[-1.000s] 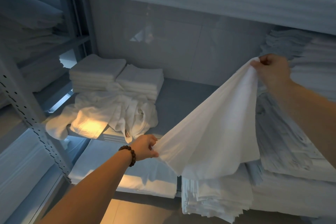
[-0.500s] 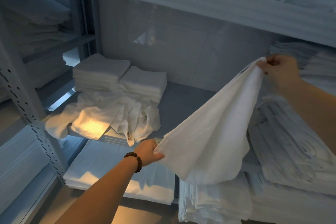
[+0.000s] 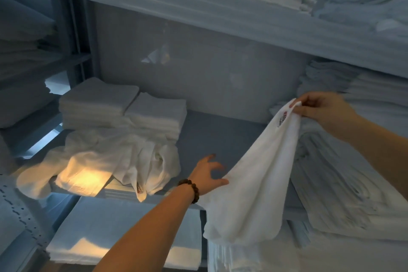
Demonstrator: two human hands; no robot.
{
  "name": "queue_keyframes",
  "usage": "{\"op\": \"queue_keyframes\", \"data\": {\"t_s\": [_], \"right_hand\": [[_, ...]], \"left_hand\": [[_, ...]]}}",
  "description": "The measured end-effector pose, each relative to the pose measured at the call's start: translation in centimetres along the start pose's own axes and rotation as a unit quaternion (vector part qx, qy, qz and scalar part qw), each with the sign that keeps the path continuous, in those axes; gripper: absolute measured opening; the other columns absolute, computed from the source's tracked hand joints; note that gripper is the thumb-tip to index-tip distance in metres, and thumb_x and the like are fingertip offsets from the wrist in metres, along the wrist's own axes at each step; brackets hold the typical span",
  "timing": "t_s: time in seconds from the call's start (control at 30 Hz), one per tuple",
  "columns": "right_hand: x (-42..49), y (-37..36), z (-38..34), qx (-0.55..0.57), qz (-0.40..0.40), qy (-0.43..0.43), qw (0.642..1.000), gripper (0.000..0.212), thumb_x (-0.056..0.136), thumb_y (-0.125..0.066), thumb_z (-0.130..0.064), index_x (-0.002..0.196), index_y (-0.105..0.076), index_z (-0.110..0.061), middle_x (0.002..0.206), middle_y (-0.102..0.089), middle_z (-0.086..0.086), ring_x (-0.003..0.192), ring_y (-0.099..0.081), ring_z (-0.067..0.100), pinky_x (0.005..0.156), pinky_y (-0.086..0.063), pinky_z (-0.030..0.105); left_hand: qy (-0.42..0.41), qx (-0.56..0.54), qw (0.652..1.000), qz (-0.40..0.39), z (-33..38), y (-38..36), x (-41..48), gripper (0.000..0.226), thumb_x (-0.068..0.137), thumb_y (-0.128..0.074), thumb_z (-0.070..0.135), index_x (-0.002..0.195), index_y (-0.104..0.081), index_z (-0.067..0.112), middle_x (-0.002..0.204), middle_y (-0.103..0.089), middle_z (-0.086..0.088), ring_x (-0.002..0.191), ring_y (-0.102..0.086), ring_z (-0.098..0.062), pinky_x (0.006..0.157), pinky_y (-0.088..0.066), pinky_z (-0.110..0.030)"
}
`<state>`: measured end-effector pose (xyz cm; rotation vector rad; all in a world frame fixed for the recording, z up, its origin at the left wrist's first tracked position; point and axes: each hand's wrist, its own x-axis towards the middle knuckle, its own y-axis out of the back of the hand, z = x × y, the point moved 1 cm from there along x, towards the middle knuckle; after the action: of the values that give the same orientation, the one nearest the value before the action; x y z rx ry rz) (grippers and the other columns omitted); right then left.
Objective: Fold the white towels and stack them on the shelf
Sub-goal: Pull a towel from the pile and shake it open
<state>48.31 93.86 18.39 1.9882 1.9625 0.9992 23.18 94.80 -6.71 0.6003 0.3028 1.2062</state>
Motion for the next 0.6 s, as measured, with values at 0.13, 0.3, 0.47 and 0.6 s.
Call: {"op": "queue_keyframes", "data": {"t_s": [0.13,0.3,0.47,0.6], "right_hand": [[-0.4,-0.5,0.5,-0.024,0.009,-0.008,1.0,0.018,0.08,-0.063,0.008,0.075,-0.064,-0.01,0.06,-0.068,-0.017,0.059,-0.059,-0.008,0.065,-0.047,0.004],[-0.9,-1.4,0.7,-0.054,-0.006,-0.009,0.999,0.011,0.08,-0.064,0.008,0.091,-0.064,0.01,0.075,-0.066,0.004,0.06,-0.058,-0.007,0.068,-0.048,0.008],[-0.6,-1.5,0.5,-0.061,0.022,-0.016,0.998,0.009,0.082,-0.063,0.005,0.092,-0.064,0.006,0.075,-0.061,0.006,0.056,-0.055,-0.008,0.066,-0.044,0.009],[0.0,-0.2,0.7,-0.078,0.09,-0.017,0.993,0.007,0.083,-0.066,-0.003,0.089,-0.065,-0.001,0.07,-0.059,0.001,0.053,-0.053,-0.008,0.063,-0.042,0.009]], "left_hand": [[-0.108,-0.086,0.99,0.015,5.7,-1.0,1.5,0.028,0.073,-0.075,0.047,0.096,-0.061,0.042,0.147,-0.033,0.009,0.133,-0.026,-0.006,0.106,-0.02,-0.024],[-0.151,-0.182,0.971,0.039,10.4,-1.2,2.7,0.014,0.075,-0.076,0.035,0.084,-0.065,0.032,0.109,-0.053,0.026,0.101,-0.05,0.005,0.083,-0.033,0.001],[-0.134,-0.114,0.984,0.031,10.7,-0.8,2.9,0.021,0.079,-0.073,0.033,0.082,-0.066,0.013,0.094,-0.061,0.002,0.084,-0.057,-0.014,0.074,-0.047,-0.027],[-0.067,-0.083,0.992,-0.062,7.7,-0.8,2.1,0.028,0.079,-0.071,0.037,0.064,-0.059,0.016,0.067,-0.052,0.004,0.064,-0.05,-0.011,0.064,-0.041,-0.024]]}}
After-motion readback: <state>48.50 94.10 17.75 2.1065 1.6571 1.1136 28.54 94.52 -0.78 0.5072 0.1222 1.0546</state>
